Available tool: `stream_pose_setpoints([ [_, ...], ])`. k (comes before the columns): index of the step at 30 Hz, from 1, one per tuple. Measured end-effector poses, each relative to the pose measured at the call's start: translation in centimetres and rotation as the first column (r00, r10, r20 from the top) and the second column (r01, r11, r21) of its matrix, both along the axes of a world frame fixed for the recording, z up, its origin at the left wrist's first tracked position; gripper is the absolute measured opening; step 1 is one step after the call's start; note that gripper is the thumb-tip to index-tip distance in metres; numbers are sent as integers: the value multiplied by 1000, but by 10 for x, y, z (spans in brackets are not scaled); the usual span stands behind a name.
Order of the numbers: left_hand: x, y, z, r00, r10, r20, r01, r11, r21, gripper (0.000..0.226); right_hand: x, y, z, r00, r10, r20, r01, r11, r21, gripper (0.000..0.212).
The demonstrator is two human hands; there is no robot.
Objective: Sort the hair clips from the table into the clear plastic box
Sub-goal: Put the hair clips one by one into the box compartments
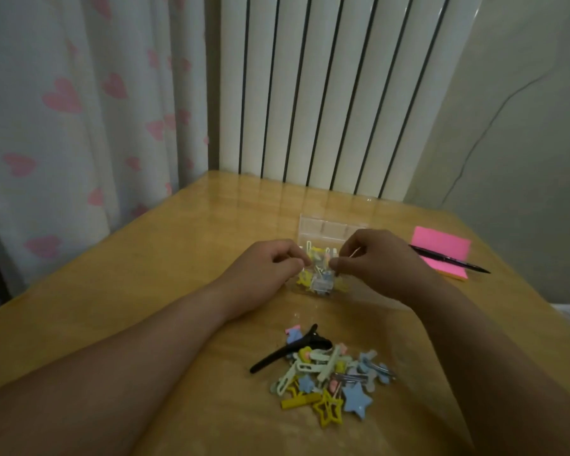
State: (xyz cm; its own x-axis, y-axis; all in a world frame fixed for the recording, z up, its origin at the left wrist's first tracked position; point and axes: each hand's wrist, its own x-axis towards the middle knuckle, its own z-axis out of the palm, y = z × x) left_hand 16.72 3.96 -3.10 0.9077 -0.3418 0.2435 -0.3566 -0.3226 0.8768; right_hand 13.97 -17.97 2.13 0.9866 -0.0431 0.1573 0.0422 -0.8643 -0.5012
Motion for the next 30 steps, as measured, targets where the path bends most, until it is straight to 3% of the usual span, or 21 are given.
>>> stream_pose_setpoints([
  [5,1,0,-2,1000,-1,15,0,1000,9,19,3,4,-6,1000,-18,-26,16,998,-69,28],
  [14,3,1,-3,1000,-6,14,6,1000,-6,19,5,-5,-9,998,26,-52,-25,1000,16,22],
  [19,1,1,0,1000,2,3,-2,1000,-12,18,3,-2,-3,999,28,28,-29,999,26,18],
  [23,0,2,1,1000,-1,-2,1,999,-33,17,-4,8,9,987,150,56,-151,989,14,14],
  [30,2,4,0,1000,7,-3,-8,999,-51,18,-23,27,27,919,375,-118,-387,916,-101,4],
])
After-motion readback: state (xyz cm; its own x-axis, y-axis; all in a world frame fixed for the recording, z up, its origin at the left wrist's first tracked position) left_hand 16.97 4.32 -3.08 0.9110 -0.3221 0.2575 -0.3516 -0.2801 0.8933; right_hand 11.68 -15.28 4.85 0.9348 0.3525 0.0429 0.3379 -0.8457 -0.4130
